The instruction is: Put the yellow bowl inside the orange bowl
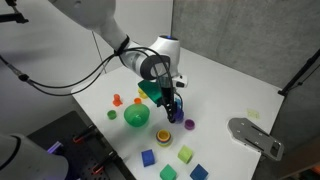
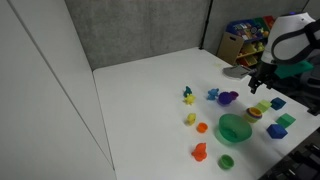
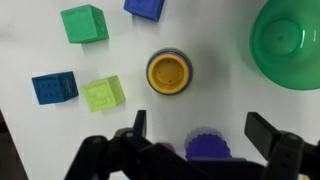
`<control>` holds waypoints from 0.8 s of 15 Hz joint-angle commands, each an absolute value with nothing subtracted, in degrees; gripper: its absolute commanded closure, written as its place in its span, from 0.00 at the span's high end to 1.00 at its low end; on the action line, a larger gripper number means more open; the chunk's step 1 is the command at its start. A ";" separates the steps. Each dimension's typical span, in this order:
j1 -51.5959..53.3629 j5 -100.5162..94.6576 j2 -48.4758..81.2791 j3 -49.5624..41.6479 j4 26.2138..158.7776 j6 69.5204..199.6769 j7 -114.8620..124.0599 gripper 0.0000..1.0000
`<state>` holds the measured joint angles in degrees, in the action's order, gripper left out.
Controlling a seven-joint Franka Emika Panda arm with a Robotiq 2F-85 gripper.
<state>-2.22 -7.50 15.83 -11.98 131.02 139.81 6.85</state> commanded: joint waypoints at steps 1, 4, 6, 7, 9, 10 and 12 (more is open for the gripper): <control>-1.69 -12.28 6.11 -11.63 133.00 132.21 9.78 1.00; -2.72 -13.97 -0.74 -10.35 133.71 125.94 8.71 1.00; -3.29 -12.94 -5.41 -9.47 133.74 120.90 5.72 1.00; -3.53 -11.40 -7.54 -9.07 133.13 117.51 3.76 1.00; -3.76 -9.85 -11.10 -8.50 132.18 112.25 1.05 1.00; -3.84 -9.57 -12.62 -8.24 131.94 110.51 0.42 1.00; -3.99 -9.24 -14.92 -7.87 131.81 108.24 -0.47 1.00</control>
<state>-2.87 -10.60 -11.30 -9.01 131.91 111.71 2.14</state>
